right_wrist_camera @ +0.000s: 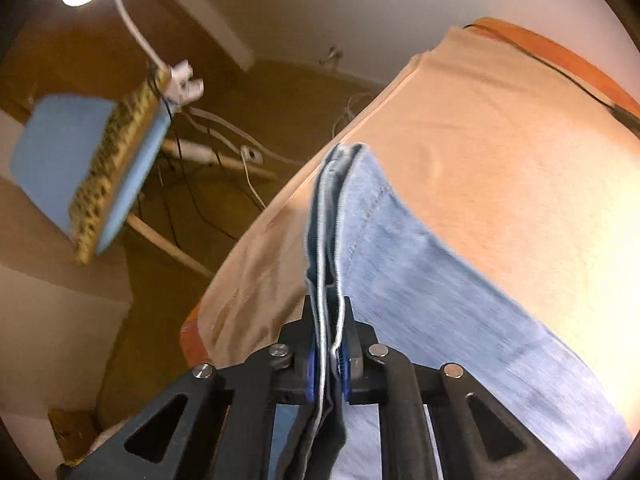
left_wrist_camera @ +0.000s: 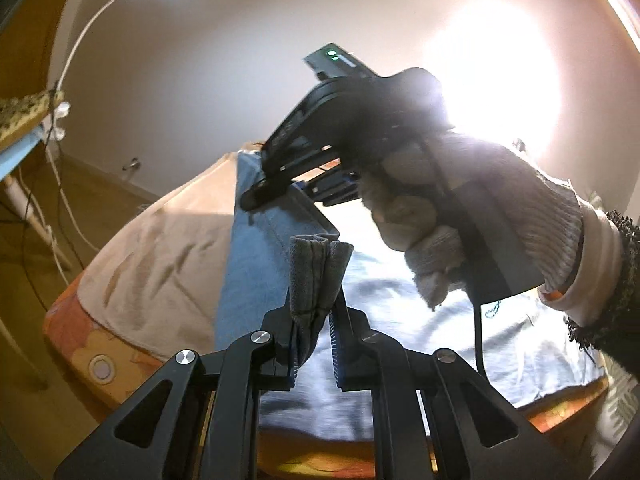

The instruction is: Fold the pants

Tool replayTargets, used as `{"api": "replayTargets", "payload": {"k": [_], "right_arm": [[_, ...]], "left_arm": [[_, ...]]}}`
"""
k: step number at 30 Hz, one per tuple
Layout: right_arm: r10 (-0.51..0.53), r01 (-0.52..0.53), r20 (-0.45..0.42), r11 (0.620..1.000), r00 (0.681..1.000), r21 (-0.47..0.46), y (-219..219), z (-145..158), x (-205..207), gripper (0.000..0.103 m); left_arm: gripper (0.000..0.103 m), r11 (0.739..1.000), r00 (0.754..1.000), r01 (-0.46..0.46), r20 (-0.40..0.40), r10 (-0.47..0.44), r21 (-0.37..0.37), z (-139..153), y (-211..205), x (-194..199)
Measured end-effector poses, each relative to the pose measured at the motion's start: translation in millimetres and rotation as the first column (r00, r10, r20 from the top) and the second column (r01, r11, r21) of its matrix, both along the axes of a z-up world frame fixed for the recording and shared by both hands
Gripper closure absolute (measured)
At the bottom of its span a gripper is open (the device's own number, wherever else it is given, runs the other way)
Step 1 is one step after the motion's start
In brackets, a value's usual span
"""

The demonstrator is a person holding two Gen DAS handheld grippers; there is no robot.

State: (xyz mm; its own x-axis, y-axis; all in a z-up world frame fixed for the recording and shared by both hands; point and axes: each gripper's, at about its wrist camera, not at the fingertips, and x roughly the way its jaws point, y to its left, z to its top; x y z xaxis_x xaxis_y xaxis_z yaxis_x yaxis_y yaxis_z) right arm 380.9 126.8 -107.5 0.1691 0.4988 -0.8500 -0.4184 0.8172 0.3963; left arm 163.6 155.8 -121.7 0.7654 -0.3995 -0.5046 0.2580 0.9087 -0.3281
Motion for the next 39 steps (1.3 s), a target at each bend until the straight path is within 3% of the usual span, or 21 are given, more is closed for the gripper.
{"api": "replayTargets", "payload": {"k": [6,17,28,39], "right_arm": [[-0.068,0.065,0.035,0.994,0.997,0.092,-61,28,-14,0.097],[-0.160,0.145,0.102,0.979,0.982,0.142,-155,70,-45,0.097],[-0.301,0.276,0.127,0.944,0.945,0.183,-280,96,-94,0.098],[-0.421,0.394,0.133,0.900,0.897,0.188,-399,96,-144,0.098]], "left_arm": [[0.092,0.998,0.999,0.051,-0.020,-0.051,0.044,26,-37,-5],[0.092,0.977,0.980,0.196,0.007,-0.198,0.088,54,-115,-27],[0.092,0.926,0.927,0.370,0.037,-0.374,0.078,76,-201,-57],[0.092,0.864,0.864,0.501,0.030,-0.503,0.041,79,-297,-95]]}}
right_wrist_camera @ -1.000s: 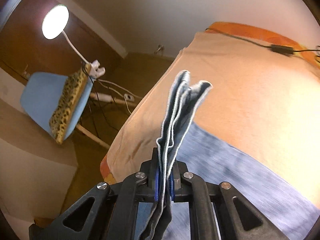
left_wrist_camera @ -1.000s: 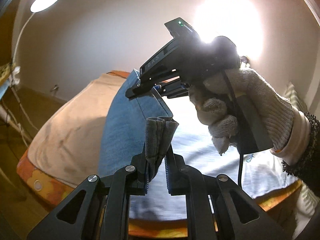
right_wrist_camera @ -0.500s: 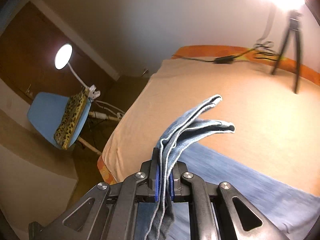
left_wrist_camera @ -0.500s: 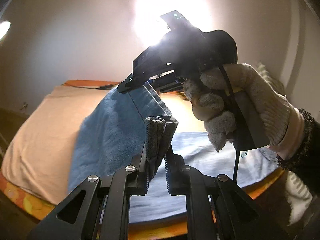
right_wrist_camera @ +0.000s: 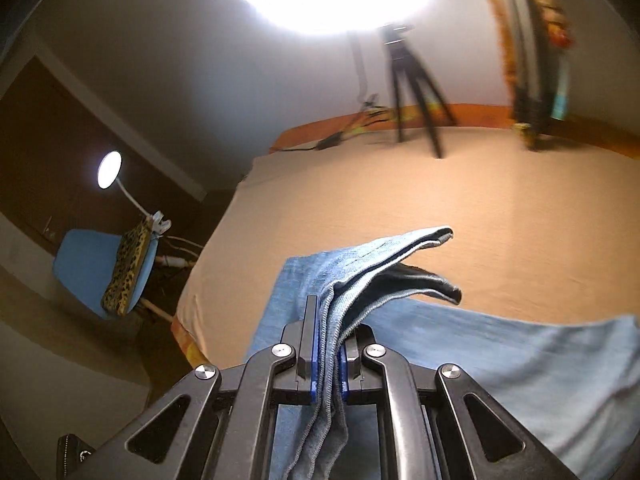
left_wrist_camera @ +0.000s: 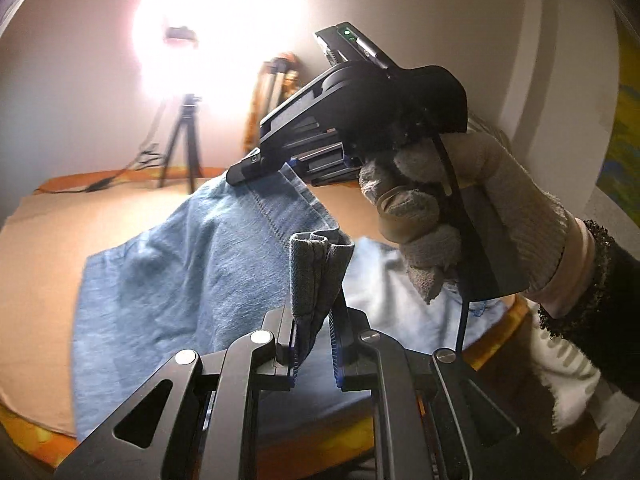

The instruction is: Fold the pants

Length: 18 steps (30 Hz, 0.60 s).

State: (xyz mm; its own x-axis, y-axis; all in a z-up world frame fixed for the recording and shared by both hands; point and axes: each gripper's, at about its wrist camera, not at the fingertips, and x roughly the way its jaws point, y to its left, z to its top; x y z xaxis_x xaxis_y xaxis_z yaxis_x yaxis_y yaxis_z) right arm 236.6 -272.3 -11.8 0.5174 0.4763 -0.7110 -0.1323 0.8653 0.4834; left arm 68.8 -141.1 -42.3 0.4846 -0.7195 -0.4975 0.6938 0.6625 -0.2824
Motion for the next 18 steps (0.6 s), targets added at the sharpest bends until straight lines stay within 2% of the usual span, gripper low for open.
{"api": "replayTargets", "payload": {"k": [9,18], "right_arm": [[-0.085,0.085,0.004,0.996,0.996,-0.025,-88,-5,-38,0.098],[-0.170,0.171,0.013,0.982,0.985,-0.082,-177,1,-78,0.098]], "left_arm": [[0.092,0.992,0.991,0.128,-0.025,-0.128,-0.002,1,-81,-12],[0.092,0.960,0.960,0.280,-0.023,-0.280,0.005,10,-164,-45]]}}
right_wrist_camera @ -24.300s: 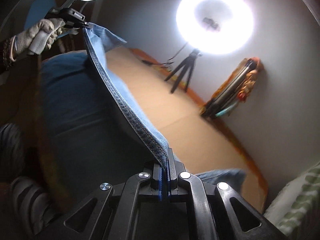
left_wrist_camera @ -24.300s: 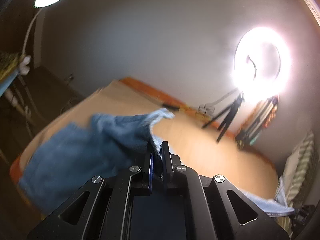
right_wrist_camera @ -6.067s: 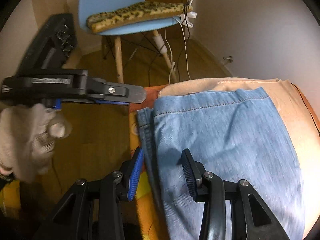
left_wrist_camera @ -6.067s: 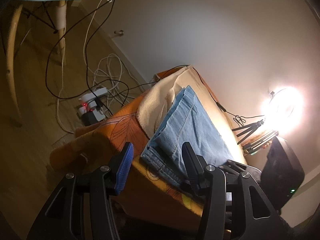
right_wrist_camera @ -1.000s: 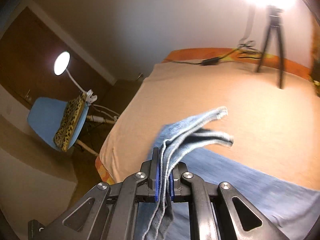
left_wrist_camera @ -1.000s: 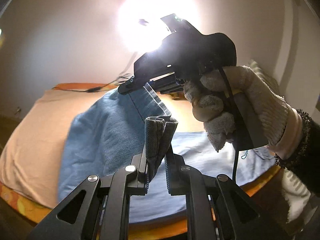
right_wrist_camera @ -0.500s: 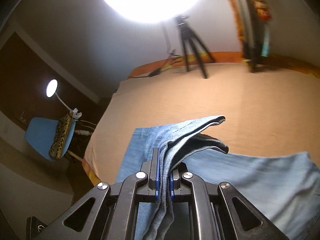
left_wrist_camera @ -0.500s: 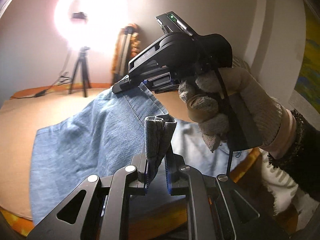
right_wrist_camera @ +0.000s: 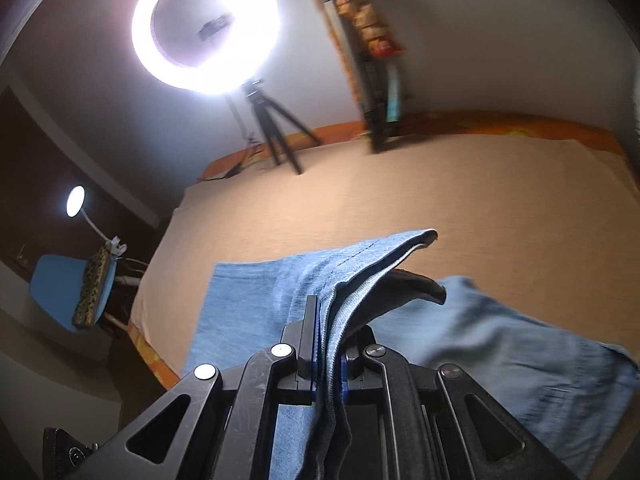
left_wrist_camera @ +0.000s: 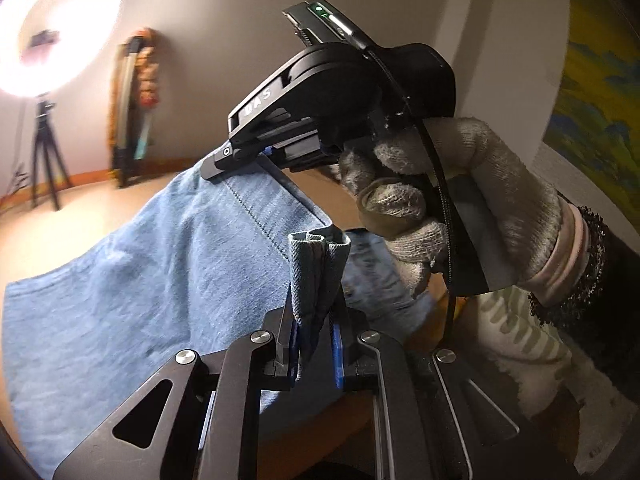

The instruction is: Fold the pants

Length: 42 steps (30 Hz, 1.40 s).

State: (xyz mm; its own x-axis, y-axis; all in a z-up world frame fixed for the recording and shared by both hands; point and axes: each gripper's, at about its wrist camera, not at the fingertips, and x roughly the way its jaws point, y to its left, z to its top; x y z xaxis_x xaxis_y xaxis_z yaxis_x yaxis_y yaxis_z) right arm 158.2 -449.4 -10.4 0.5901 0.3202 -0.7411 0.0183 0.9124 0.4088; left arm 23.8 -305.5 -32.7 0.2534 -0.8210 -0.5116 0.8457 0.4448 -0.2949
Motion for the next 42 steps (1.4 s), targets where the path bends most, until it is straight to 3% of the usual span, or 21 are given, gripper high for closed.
{"api": "replayTargets", "payload": {"k": [9,21,27,31,33,36,38,40,42], "right_arm": [[-0.118,0.118,-0.028,0.993,0.993,-0.009,-86,-15,-35,0.098],[-0.220,0.219,-0.044,0.975,0.975,-0.030,-162,-44,-81,0.099],[-0.238,0.238,-0.081,0.971,0.968,-0.011,-178,-79,-88,0.099],[-0.230,0.230,-0.081,0.973,0.970,-0.013,-182,-96,-88,0.099],[-0.218,0.219,-0.083,0.976,0.972,0.008,-184,-103,-90,0.098],[-0.194,0.198,-0.076,0.979,0.978,0.048,-189,-107,-96,0.087],[-0.197,0.202,-0.061,0.975,0.979,0.093,-198,-104,-101,0.057],[-0.210,0.214,-0.043,0.964,0.977,0.156,-209,-103,-104,0.047],[-0.239,0.239,-0.031,0.943,0.971,0.231,-220,-105,-102,0.045]], "left_arm": [[0.092,0.992,0.992,0.127,-0.021,-0.127,0.017,-6,-72,-23],[0.092,0.966,0.965,0.255,-0.070,-0.251,0.053,-26,-150,-31],[0.092,0.954,0.955,0.283,-0.120,-0.270,0.098,-42,-160,-24],[0.090,0.944,0.947,0.309,-0.130,-0.294,0.116,-38,-146,-19],[0.084,0.947,0.951,0.299,-0.124,-0.284,0.121,-30,-131,-14],[0.079,0.963,0.966,0.245,-0.107,-0.234,0.111,-17,-96,0],[0.079,0.977,0.981,0.178,-0.093,-0.168,0.115,-4,-64,19],[0.079,0.986,0.991,0.116,-0.079,-0.107,0.121,1,-37,28],[0.079,0.989,0.999,0.032,-0.047,-0.026,0.142,10,0,46]]}}
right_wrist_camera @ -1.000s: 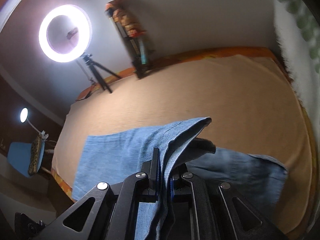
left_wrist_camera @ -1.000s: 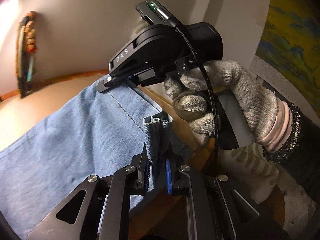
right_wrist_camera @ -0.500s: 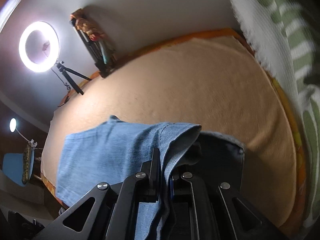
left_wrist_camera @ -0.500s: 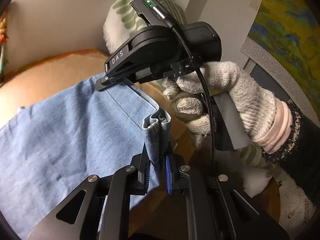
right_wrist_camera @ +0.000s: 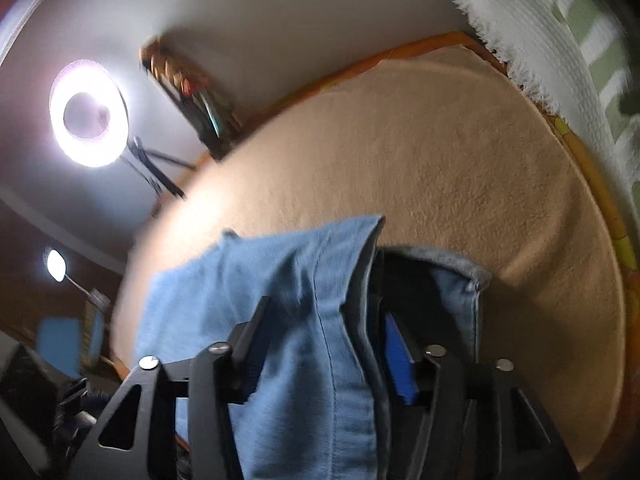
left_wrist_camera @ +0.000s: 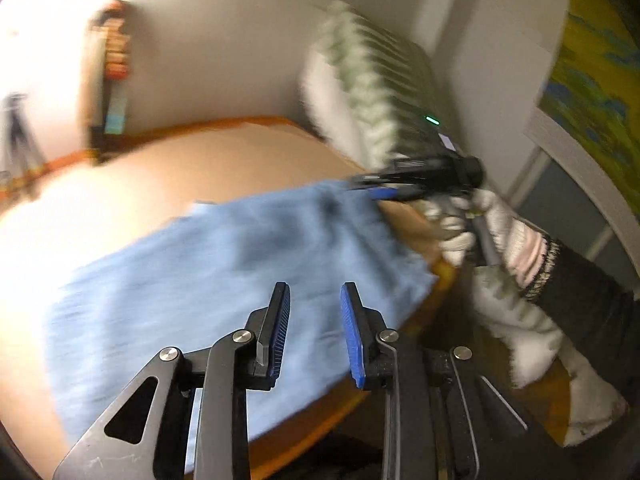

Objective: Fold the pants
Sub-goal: 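Open both grippers and release the folded jeans on the bed, then grasp the folded jeans edge with the left gripper while the right gripper grasps the same edge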

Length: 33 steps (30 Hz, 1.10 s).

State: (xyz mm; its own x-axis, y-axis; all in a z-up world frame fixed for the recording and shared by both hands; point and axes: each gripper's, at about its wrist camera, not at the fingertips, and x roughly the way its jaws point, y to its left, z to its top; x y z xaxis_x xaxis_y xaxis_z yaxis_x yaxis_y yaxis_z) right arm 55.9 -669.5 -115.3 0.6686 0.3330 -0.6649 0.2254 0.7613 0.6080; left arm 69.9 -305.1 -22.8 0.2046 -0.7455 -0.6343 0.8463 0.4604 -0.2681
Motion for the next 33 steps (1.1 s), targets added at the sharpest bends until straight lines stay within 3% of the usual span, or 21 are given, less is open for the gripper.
{"api": "replayTargets", "payload": {"k": [2,5,6,8,9,11,14,16,21,24,26,33], "right_arm": [[-0.034,0.034,-0.014,0.997,0.999,0.071,-10,-9,10,0.045],[-0.050,0.053,-0.043,0.996,0.998,0.072,-7,-19,25,0.047],[-0.065,0.067,-0.046,0.997,0.997,0.035,-2,-19,29,0.049],[-0.078,0.076,-0.039,0.996,0.996,-0.040,5,-13,31,0.068],[-0.061,0.059,-0.016,0.995,0.998,-0.081,11,-6,30,0.073],[-0.044,0.049,0.040,0.987,0.998,-0.154,20,8,24,0.091],[-0.031,0.058,0.095,0.951,0.995,-0.304,31,29,18,0.096],[-0.037,0.062,0.070,0.916,0.997,-0.397,38,32,22,0.098],[-0.048,0.035,-0.013,0.862,0.999,-0.505,48,19,38,0.098],[-0.101,0.058,-0.049,0.834,0.994,-0.549,50,20,37,0.081],[-0.115,0.079,-0.027,0.818,0.993,-0.570,52,30,31,0.071],[-0.010,0.042,0.066,0.865,0.998,-0.500,100,82,16,0.054]], "left_arm": [[0.079,0.997,0.997,-0.072,0.030,0.071,0.021,1,30,1],[0.079,0.981,0.981,-0.191,0.049,0.189,0.039,8,78,18],[0.079,0.974,0.974,-0.224,0.056,0.222,0.040,10,90,21],[0.079,0.956,0.956,-0.289,0.063,0.286,0.044,12,113,26],[0.079,0.946,0.946,-0.321,0.068,0.317,0.045,11,127,29],[0.079,0.924,0.924,-0.378,0.073,0.374,0.051,11,149,37],[0.077,0.895,0.897,-0.443,0.023,0.442,0.055,2,174,49],[0.070,0.891,0.892,-0.450,-0.008,0.451,0.065,-10,179,51],[0.062,0.905,0.903,-0.414,-0.086,0.422,0.094,-45,164,44],[0.062,0.908,0.900,-0.404,-0.130,0.417,0.113,-64,158,39],[0.062,0.907,0.896,-0.402,-0.155,0.417,0.123,-76,155,36],[0.062,0.888,0.877,-0.428,-0.159,0.453,0.169,-105,153,29]]}}
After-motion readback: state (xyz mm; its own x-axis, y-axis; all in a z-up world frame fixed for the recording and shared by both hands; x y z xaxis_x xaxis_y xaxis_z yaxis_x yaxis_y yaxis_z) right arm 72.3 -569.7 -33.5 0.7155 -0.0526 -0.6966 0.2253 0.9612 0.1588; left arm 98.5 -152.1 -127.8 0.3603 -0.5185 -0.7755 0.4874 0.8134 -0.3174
